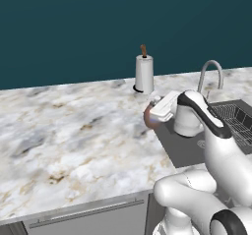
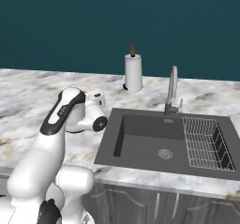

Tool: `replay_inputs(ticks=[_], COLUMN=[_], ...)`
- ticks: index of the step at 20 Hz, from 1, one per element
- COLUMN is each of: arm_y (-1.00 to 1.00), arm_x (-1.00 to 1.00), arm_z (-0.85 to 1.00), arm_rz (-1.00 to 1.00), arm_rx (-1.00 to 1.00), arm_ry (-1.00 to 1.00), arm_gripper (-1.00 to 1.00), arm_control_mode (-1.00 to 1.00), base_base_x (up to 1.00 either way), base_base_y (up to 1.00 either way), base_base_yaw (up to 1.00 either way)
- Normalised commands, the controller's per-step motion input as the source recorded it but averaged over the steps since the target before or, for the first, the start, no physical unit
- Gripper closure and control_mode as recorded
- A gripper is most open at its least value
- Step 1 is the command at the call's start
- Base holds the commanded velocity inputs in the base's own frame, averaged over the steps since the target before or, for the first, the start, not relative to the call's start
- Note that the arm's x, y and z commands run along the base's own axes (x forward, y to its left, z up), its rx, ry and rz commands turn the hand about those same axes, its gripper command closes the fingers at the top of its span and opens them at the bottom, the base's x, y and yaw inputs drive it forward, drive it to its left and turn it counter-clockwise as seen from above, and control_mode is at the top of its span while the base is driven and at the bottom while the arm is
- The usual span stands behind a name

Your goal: Locate and retrieve the soap dispenser and sponge from the cabinet. Place them next to the sink.

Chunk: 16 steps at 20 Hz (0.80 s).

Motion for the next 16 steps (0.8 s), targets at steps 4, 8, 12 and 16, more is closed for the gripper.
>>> replay_inputs(ticks=[4,8,12,16], arm_y=[0.00,0.00,0.00,0.00], arm_x=[0.14,0.16,0.18,0.20], arm_z=[-0.24,-0.24,-0.23,-0.21], arm_rz=[0.00,0.00,0.00,0.00], arm_rx=[-0.01,-0.01,-0.02,-0.03], arm_ry=[0.00,0.00,0.00,0.03], arm_gripper=[1.00,1.00,1.00,1.00], arm_control_mode=[-1.00,-1.00,-1.00,-1.00], base_base_x=[0.00,0.00,0.00,0.00], base_base_y=[0.00,0.00,0.00,0.00], base_base_yaw=[0.00,0.00,0.00,0.00])
